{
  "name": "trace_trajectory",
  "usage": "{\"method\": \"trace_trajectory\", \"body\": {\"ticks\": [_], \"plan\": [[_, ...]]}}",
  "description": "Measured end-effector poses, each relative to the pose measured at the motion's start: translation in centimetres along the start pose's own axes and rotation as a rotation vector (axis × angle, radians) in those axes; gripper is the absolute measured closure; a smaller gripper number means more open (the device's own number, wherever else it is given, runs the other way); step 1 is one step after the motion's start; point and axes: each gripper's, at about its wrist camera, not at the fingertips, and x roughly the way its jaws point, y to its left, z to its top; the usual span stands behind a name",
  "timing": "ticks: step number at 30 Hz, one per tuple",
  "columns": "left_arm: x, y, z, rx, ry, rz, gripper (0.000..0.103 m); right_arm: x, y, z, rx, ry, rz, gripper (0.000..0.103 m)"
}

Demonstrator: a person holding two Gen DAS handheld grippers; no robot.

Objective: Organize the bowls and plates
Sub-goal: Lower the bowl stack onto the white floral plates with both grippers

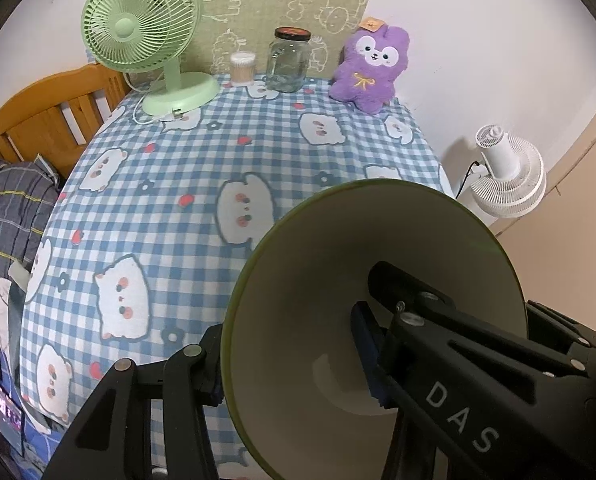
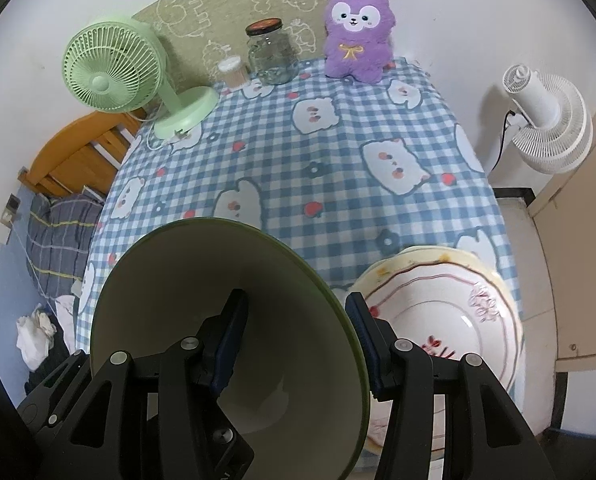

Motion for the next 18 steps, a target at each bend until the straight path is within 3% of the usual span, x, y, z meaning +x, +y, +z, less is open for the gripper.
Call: {"method": "trace_trajectory", "body": {"ticks": [18], "plan": [[2.7,-6.8,-0.6,0.006,0.041,-0.005,0.05,0.1,-7.5,0.1,0.015,0.037,-0.014,0.049]]}}
